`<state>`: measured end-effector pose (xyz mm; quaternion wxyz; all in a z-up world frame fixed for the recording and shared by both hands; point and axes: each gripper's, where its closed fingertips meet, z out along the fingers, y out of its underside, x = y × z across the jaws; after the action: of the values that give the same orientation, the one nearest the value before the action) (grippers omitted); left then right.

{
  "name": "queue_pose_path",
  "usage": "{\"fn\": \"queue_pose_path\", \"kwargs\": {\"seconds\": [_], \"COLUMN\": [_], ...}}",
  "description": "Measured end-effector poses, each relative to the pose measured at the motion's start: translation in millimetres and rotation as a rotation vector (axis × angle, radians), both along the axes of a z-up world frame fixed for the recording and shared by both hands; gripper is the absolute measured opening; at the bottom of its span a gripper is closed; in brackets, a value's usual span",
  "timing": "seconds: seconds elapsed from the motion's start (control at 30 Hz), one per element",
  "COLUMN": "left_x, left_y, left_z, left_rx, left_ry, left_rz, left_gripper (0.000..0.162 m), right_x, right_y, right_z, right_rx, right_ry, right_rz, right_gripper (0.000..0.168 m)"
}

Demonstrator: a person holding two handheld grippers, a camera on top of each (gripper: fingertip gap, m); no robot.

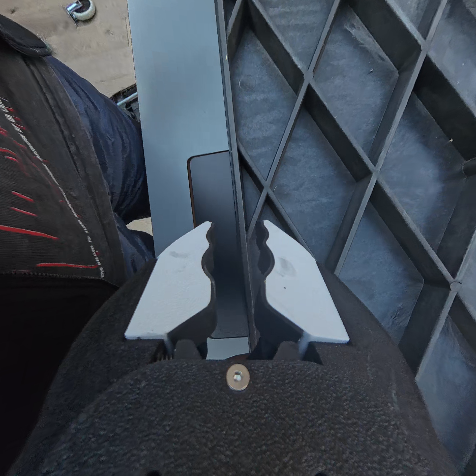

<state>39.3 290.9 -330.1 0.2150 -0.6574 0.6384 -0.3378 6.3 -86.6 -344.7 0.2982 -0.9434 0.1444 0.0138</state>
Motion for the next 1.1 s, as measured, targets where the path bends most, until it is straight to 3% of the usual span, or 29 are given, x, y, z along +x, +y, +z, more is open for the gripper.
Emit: {"fn": "queue_pose_path", "kwargs": {"seconds": [0.17,0.4,0.63,1.1], "left_x": [82.7,190.5,240.1,284.7], "left_y": [56.7,104.8,105.6,102.9], "left_z": [-0.5,-43.4,-88.7,-120.1], "left_rx": [0.024,0.021,0.08,0.098], "left_ry": [-0.039,-0.013,0.02,0.03], "left_rz": [-0.027,-0.101,-0.142,-0.079], "left_gripper": [0.019,0.018,0.016,0.011], "right_x": [7.6,32.2,39.7,51.2], "right_y": [21.4,67.8,108.7,146.0], "right_z": [3.8,12.4,15.6,26.4], "right_rx": [0.016,-0.02,-0.051,-0.079], "right_ry": [-0.006,-0.001,0.026,0.069], "right_rz": [-0.062,-0.281,-0.39,-0.373], "right_gripper": [0.029,0.027,0.026,0.025]}}
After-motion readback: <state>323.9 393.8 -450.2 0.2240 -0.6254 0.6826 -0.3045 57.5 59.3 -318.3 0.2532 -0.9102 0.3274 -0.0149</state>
